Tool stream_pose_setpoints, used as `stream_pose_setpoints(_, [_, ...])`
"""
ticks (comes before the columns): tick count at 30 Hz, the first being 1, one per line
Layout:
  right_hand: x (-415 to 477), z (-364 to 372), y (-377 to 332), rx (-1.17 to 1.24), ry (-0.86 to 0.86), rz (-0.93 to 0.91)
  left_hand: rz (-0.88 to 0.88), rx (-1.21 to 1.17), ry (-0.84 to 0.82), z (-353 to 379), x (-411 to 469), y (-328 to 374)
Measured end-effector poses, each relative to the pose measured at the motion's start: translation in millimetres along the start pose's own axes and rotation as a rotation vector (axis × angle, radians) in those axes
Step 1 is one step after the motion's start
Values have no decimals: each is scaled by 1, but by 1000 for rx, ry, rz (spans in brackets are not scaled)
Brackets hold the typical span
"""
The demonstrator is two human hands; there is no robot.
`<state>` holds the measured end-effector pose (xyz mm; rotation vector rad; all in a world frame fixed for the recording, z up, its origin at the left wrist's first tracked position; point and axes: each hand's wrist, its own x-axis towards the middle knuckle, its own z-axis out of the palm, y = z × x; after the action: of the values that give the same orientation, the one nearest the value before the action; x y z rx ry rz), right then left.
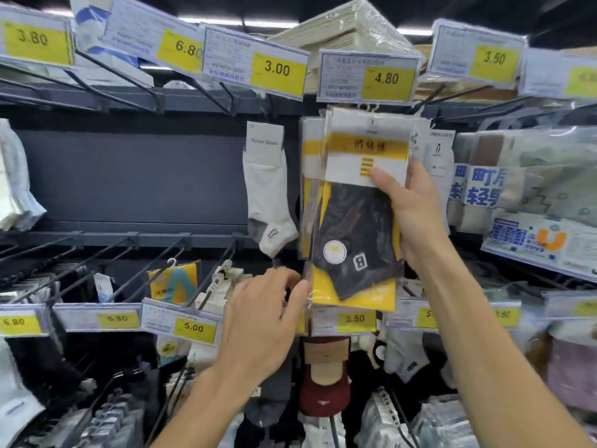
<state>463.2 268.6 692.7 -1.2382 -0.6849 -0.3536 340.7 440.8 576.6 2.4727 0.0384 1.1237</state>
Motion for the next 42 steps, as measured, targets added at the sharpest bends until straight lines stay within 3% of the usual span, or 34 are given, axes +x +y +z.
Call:
stream_pose_setpoints(6, [24, 6, 5, -99, -48, -29, 72, 210, -6, 4, 2, 0])
stream_pose_setpoints(15, [33, 14, 19, -249, -106, -24, 103, 279, -25, 5, 2, -2])
stream_pose_setpoints(21, [12, 17, 13, -316, -5, 17, 83, 50, 36, -3, 2, 1])
stream_pose_setpoints(25, [-52, 6, 1, -398, 235, -152, 307, -182, 181, -6, -11, 10])
stream_pose_setpoints(27, [-103, -5, 4, -345, 257, -199, 397, -389, 164, 6, -26, 21])
stream_pose_setpoints(30, [-196, -26, 24, -394, 199, -32, 357, -643, -58, 46, -64, 43])
stream_pose_setpoints(33, [-306, -58, 59, -498, 379, 317, 185, -727, -514, 107, -132, 65])
stream_pose_setpoints(35, [-387, -86, 77, -541, 542, 545, 114, -644, -862, 150, -195, 78])
stream_pose_setpoints(38, [-522, -123, 84, -572, 700, 895, 173, -527, -1266, 192, -300, 97])
stream_pose_setpoints(42, [-691, -146, 70, -520, 993, 1201, 186, -398, -1614, 215, -423, 111])
